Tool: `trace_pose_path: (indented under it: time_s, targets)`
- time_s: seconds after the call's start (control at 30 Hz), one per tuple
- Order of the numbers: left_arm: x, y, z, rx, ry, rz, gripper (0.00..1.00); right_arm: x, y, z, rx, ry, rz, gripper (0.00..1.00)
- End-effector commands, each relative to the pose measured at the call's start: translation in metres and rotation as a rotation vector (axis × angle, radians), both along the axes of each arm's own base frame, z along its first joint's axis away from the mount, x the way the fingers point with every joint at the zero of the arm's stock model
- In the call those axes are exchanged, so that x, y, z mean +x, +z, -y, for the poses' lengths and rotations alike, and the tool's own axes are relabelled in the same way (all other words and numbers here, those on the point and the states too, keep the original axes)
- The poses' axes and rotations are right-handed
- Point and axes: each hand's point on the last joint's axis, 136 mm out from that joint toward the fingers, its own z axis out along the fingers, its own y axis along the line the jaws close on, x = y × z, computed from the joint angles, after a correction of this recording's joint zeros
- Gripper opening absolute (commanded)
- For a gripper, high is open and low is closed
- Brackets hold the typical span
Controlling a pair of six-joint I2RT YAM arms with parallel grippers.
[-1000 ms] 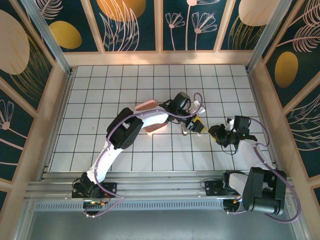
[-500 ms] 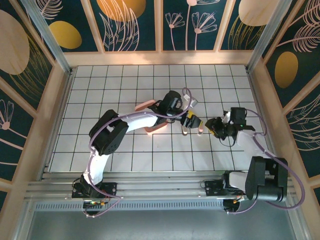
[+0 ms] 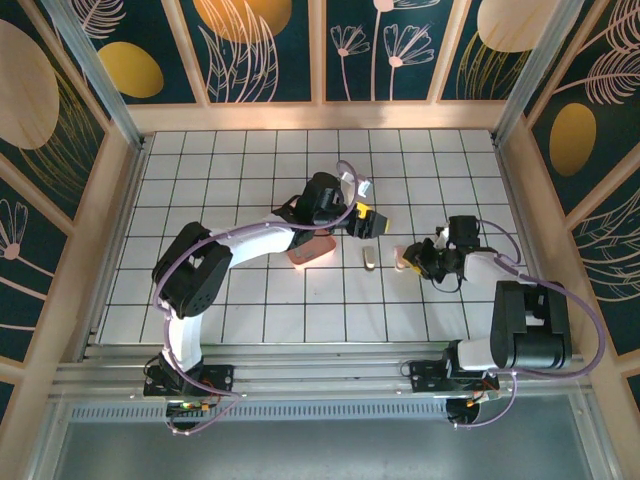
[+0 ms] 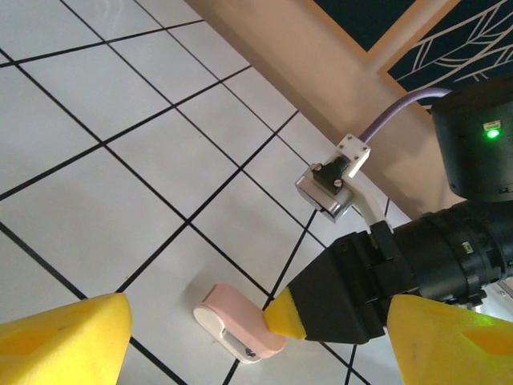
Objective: Load the staples into the stapler
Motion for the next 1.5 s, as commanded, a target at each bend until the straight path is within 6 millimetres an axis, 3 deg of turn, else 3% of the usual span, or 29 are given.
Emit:
trace_pose_path:
  time_s: [0.0,0.2,0.37,0.67,0.87,1.0,1.13,1.23,1.37,1.47]
  targets:
    - [0.003,0.017,-0.005,-0.027,0.022,0.032,0.83,-0.017,-0.016,0.011,-0.098,0.0,-0.059,0.31]
    - [0.005,0.023,-0.012,-0.042,0.051,0.015,0.84,0.0,0.026,0.019,-0.239,0.012,0.023,0.37]
    - [0.016,0.03,-0.023,-0.053,0.105,-0.013,0.85,0.009,0.04,0.012,-0.305,0.061,0.042,0.39]
    - [0.023,0.029,-0.05,-0.022,0.192,-0.001,0.85,0.012,0.009,-0.007,-0.394,0.197,-0.043,0.38]
    - [0.021,0.022,-0.054,-0.007,0.196,-0.005,0.86,-0.015,-0.022,0.005,-0.437,0.173,-0.142,0.24]
    - [0.021,0.018,-0.053,0.001,0.189,-0.007,0.86,-0.033,-0.044,0.0,-0.392,0.183,-0.198,0.23]
    - [0.02,0.015,-0.053,0.001,0.188,-0.012,0.86,-0.038,-0.05,0.003,-0.404,0.178,-0.208,0.22]
    - [0.02,0.017,-0.053,-0.004,0.19,-0.01,0.86,-0.03,-0.036,0.002,-0.405,0.179,-0.179,0.24]
    - [0.021,0.021,-0.056,-0.002,0.204,0.0,0.86,-0.007,0.003,0.0,-0.413,0.17,-0.084,0.38]
    - [0.023,0.023,-0.059,0.003,0.221,0.007,0.87,0.002,0.025,0.001,-0.438,0.172,-0.039,0.4]
